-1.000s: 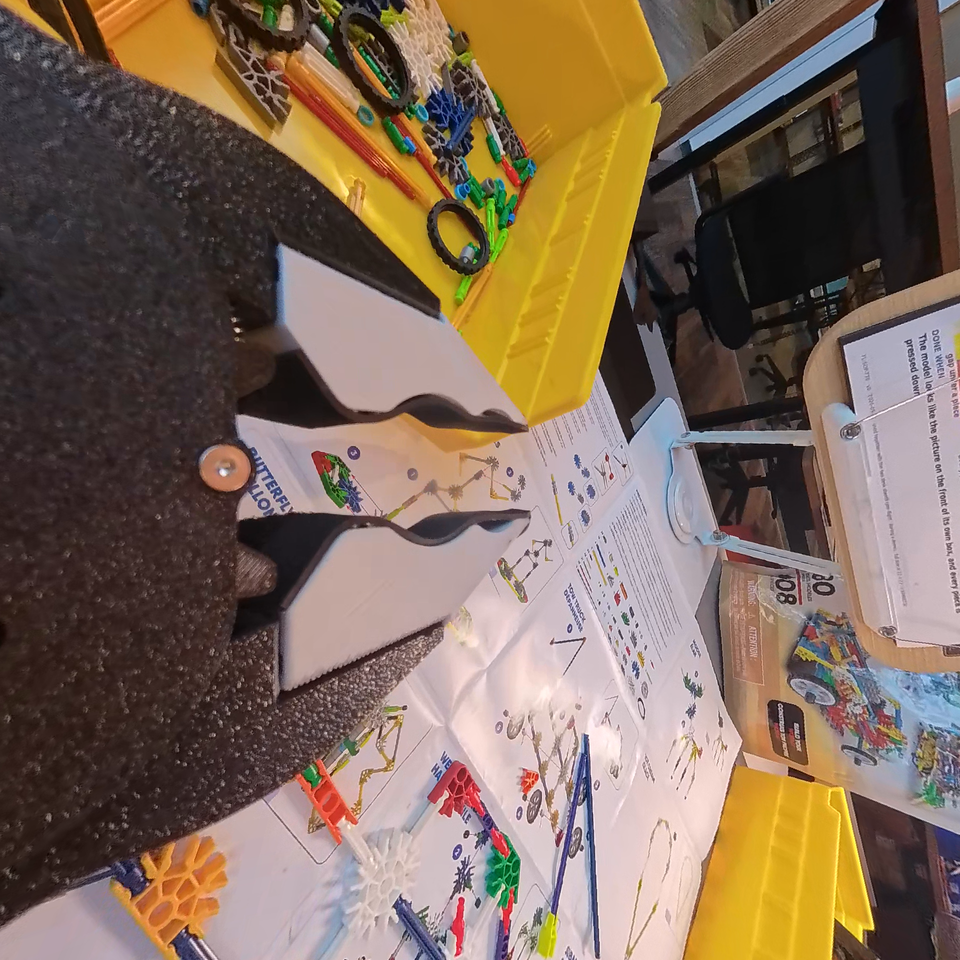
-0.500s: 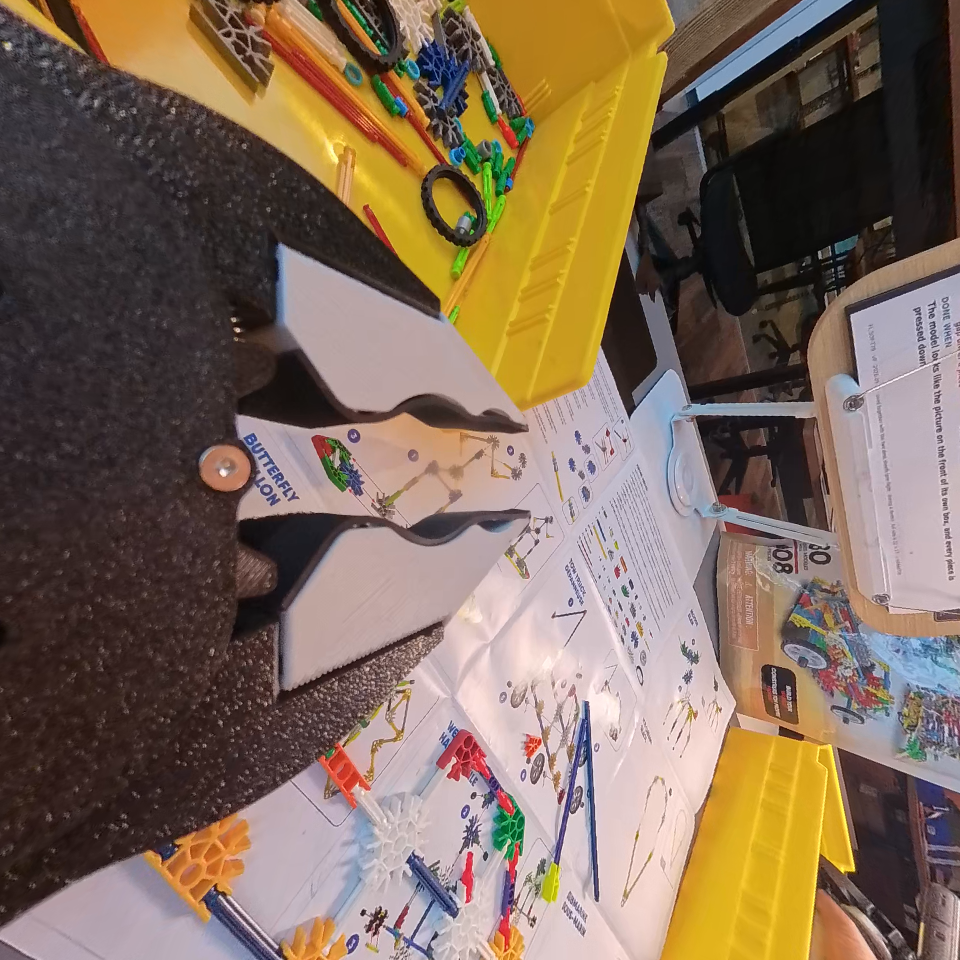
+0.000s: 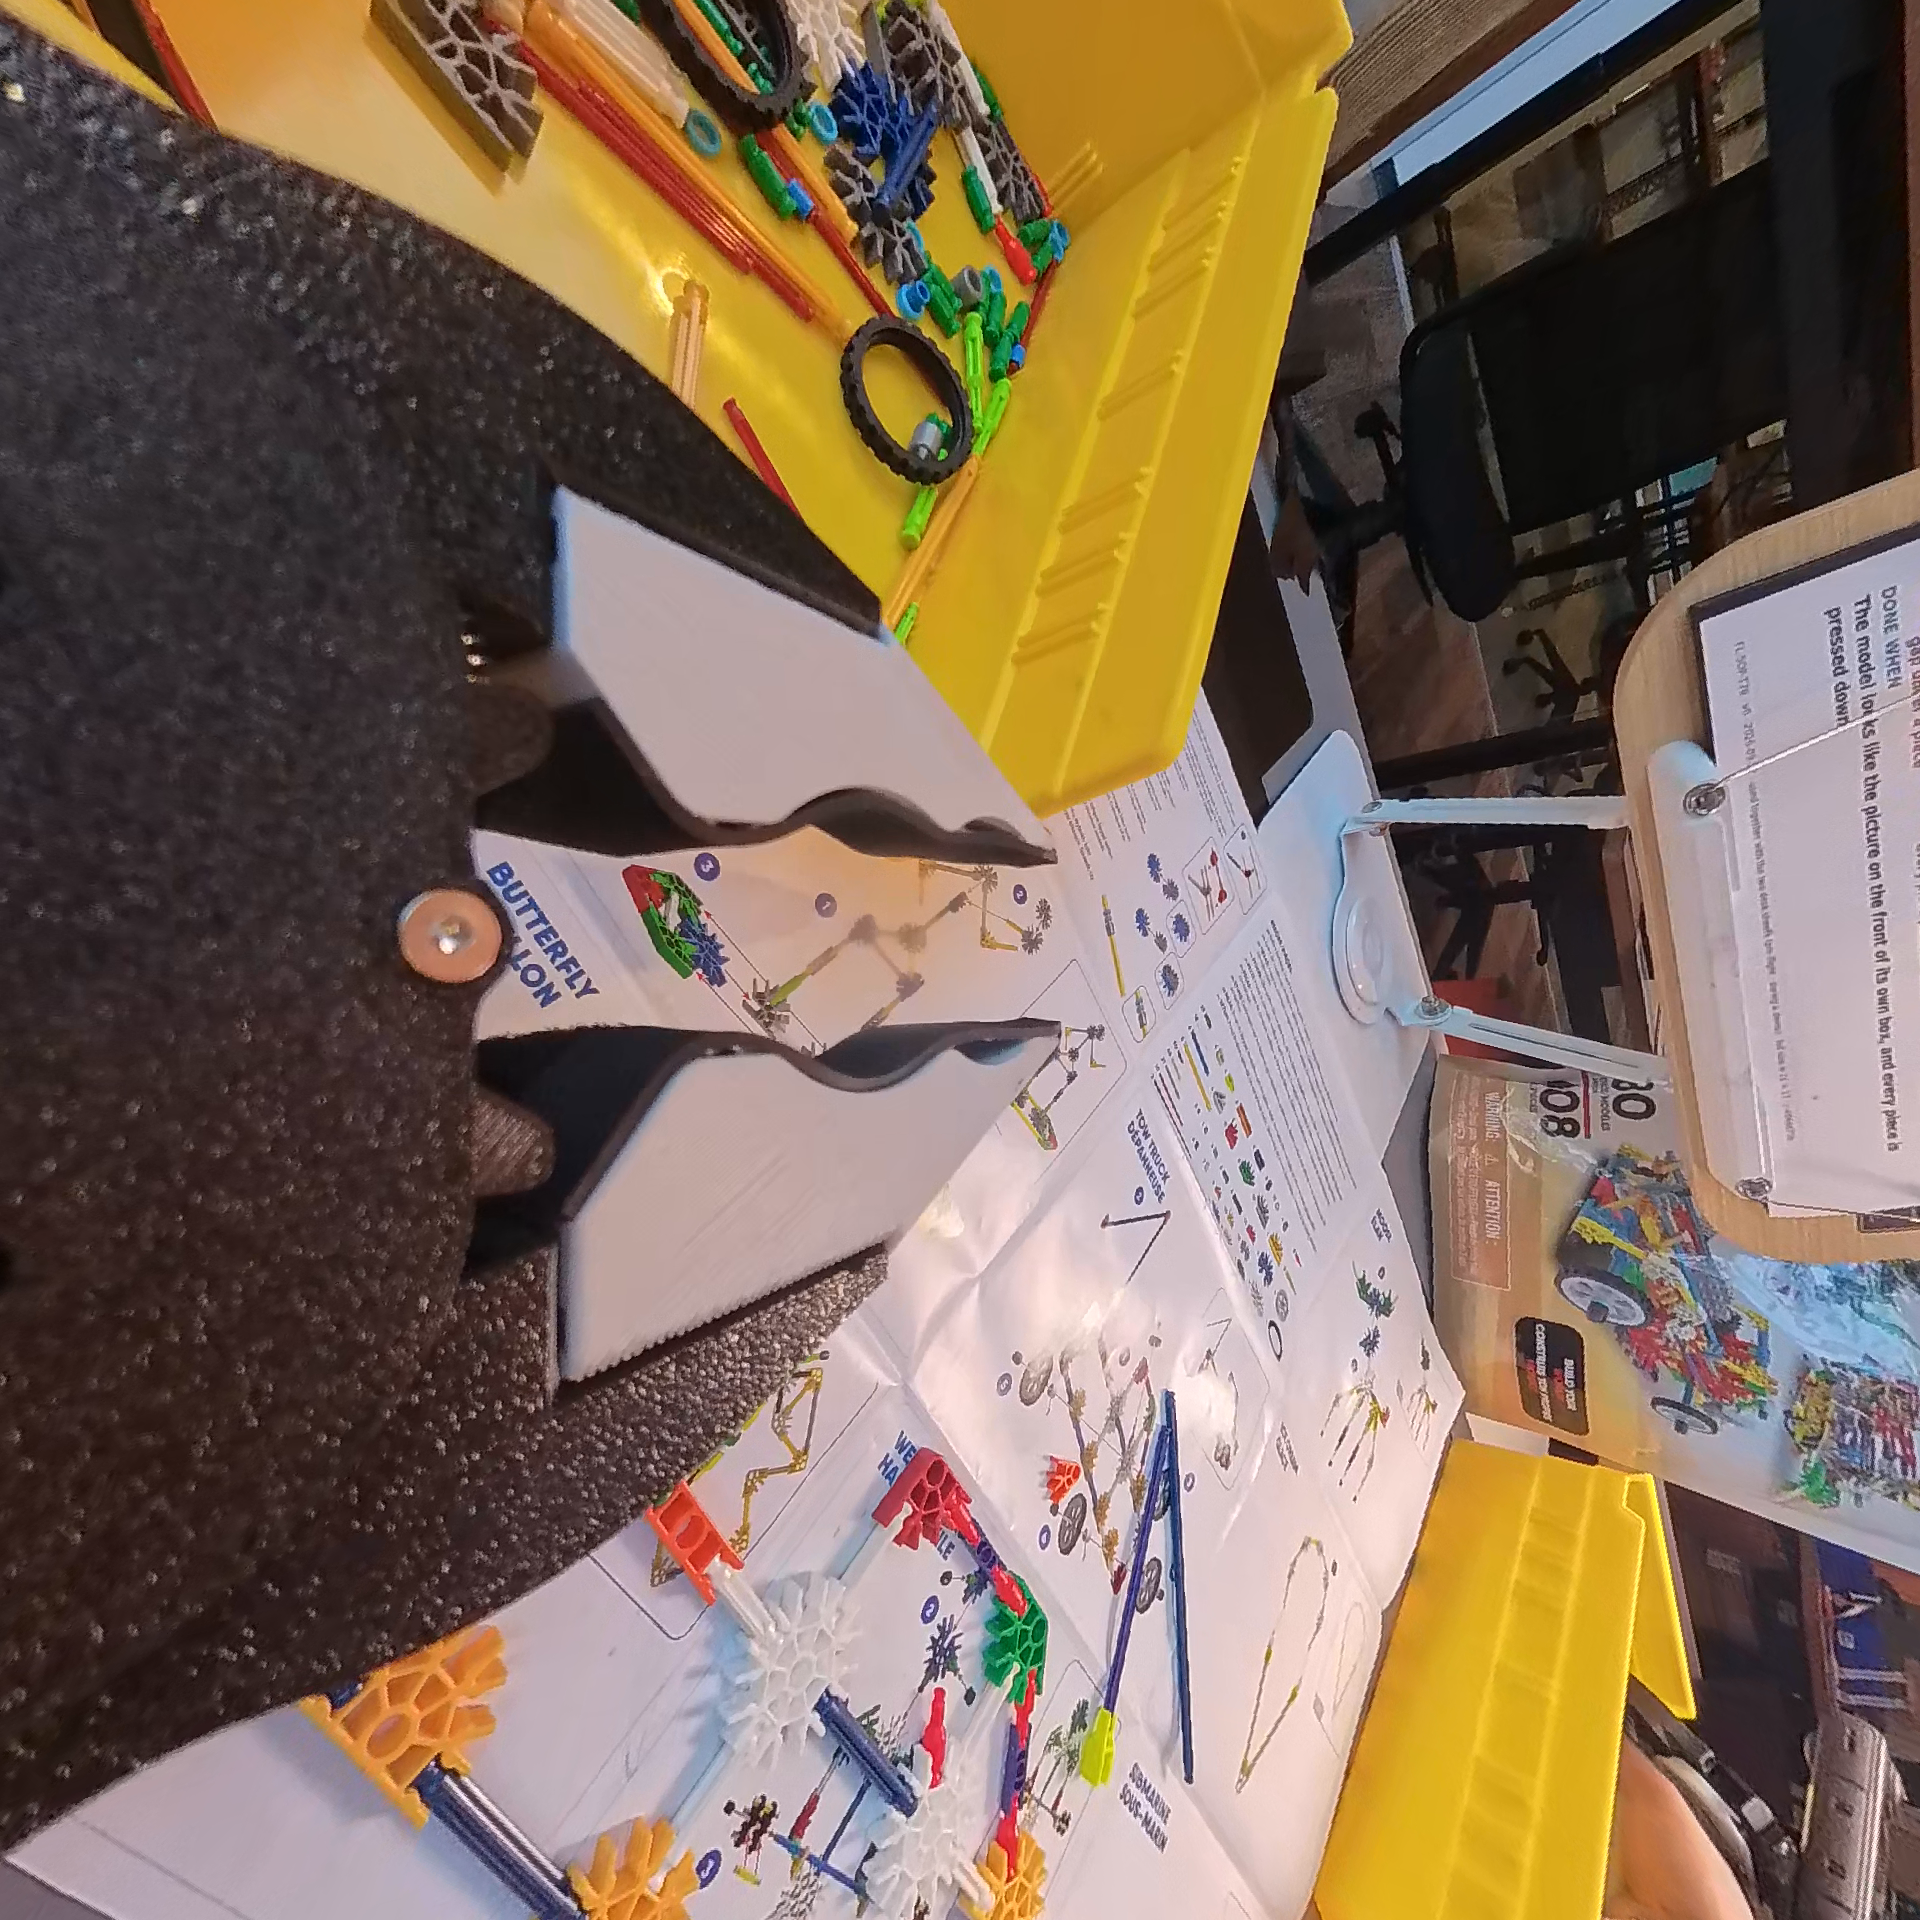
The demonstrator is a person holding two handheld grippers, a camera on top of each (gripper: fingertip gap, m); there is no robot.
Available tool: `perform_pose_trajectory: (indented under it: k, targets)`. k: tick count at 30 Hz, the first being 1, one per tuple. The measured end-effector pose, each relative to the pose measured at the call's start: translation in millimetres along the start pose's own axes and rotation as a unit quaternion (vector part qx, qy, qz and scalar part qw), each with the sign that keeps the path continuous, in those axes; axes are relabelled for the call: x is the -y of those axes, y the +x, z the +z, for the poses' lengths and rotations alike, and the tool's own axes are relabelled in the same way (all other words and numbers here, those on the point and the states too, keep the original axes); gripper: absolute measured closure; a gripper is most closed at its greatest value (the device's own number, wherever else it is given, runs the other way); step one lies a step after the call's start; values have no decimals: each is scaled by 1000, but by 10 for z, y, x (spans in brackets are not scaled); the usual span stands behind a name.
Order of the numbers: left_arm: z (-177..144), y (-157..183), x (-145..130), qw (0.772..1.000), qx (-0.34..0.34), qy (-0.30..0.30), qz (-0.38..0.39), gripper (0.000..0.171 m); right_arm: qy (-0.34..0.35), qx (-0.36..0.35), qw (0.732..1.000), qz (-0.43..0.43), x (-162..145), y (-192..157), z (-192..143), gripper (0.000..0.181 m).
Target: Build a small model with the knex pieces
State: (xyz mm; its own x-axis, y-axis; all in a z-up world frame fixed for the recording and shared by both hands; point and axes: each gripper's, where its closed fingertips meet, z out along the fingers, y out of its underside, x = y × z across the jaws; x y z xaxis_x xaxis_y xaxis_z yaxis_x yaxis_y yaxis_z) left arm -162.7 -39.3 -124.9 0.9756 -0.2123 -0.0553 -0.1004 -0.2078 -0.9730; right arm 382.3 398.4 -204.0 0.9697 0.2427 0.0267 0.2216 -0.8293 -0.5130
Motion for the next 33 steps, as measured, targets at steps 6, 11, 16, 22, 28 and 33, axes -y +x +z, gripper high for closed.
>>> perform_pose_trajectory:
  k: [6,11,16,22,28,33]
  targets:
    - [0,17,0,1000,-2,0,5,145,8,-6,1000,-21,-5,15,-15,173]
    - [-22,32,14,1000,-7,6,2,145,95,-8,992,-80,191,-114,-553,173]
    - [-26,62,17,1000,-15,5,2,145,260,8,936,-236,223,-968,-1890,173]
    - [-40,232,71,999,-41,11,15,144,246,202,875,-366,-912,-2625,-2352,173]
    - [-88,474,114,997,-68,15,44,144,137,358,825,-415,-1875,-3770,-1876,173]
    - [-101,562,109,995,-84,10,56,144,79,372,802,-461,-2123,-4263,-1602,173]
